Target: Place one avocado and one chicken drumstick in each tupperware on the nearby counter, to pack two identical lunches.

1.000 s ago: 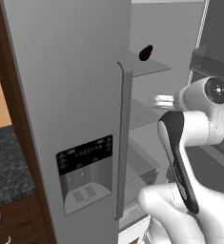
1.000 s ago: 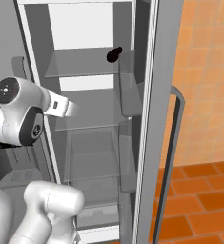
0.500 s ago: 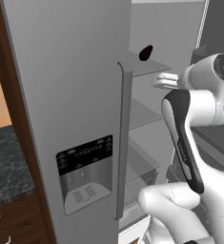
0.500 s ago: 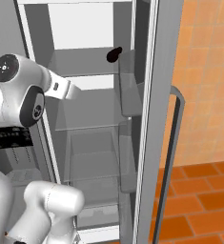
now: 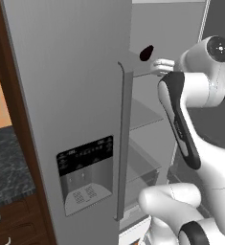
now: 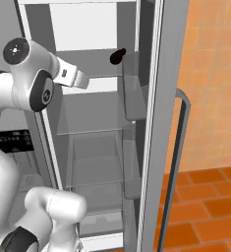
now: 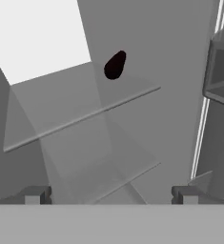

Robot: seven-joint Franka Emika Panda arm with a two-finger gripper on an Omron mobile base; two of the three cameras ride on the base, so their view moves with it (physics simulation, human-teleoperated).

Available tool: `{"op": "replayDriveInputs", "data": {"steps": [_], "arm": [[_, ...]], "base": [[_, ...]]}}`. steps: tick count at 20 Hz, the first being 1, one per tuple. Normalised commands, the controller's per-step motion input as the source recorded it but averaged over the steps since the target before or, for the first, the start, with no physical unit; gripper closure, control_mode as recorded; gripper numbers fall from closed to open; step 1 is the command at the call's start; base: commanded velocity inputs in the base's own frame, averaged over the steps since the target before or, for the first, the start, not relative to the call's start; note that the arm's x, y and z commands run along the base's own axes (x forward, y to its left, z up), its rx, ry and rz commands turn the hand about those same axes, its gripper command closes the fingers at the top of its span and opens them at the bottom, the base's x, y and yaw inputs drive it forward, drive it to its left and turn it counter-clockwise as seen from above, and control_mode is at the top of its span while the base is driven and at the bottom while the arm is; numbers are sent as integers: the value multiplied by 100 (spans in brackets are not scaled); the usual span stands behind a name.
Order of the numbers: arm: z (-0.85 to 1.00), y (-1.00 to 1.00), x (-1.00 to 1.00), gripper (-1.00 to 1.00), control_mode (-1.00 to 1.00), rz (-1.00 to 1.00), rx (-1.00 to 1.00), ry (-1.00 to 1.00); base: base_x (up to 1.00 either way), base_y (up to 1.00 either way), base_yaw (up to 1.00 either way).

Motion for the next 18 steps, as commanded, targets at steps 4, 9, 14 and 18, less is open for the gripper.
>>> {"op": "replayDriveInputs", "data": {"steps": [4, 9, 14, 18], "arm": [[4, 0, 53, -100, -100, 0, 0, 2], [0, -14, 62, -100, -100, 0, 0, 7], [0, -19, 66, -100, -100, 0, 0, 0], [0, -15, 65, -100, -100, 0, 0, 0]], "base": [[0, 0, 0], [0, 0, 0], [0, 0, 0], [0, 0, 0]]}}
